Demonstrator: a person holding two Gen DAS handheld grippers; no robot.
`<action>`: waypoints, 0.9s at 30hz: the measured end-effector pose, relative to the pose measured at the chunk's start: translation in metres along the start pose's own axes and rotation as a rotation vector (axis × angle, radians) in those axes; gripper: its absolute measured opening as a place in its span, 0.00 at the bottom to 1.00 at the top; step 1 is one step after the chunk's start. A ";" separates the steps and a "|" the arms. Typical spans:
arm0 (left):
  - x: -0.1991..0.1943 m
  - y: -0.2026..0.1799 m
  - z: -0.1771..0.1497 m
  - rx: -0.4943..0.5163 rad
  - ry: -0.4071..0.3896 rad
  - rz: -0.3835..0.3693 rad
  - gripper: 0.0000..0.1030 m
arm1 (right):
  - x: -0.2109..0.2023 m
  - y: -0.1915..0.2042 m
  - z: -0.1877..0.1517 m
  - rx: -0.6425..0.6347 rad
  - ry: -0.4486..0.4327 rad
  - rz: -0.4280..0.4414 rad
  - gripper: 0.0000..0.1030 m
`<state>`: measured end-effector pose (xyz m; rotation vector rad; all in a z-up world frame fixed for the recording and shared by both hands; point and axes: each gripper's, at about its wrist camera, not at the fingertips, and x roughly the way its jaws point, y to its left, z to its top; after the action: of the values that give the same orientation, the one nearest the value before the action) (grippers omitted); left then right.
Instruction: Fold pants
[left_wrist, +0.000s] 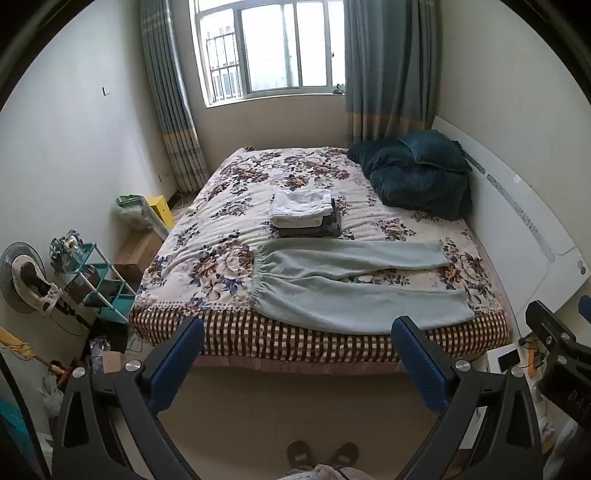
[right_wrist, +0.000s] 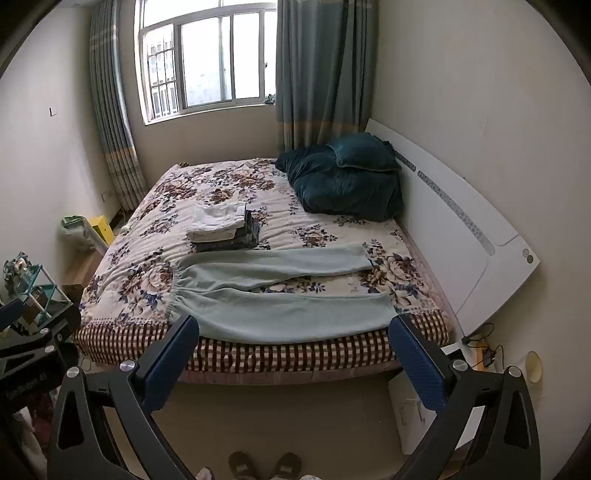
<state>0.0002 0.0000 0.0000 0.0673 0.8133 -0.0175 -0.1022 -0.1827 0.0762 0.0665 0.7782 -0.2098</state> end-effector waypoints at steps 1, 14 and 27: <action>0.000 -0.001 0.000 0.005 -0.005 0.007 1.00 | 0.000 0.000 0.000 -0.003 0.006 -0.001 1.00; -0.001 0.003 -0.002 0.005 -0.006 0.006 1.00 | -0.005 -0.004 -0.002 -0.008 0.005 0.004 1.00; -0.005 0.001 0.005 0.002 -0.009 -0.002 1.00 | -0.007 0.002 -0.002 -0.015 0.012 -0.002 1.00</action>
<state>0.0005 0.0006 0.0065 0.0682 0.8047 -0.0206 -0.1082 -0.1793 0.0798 0.0529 0.7914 -0.2053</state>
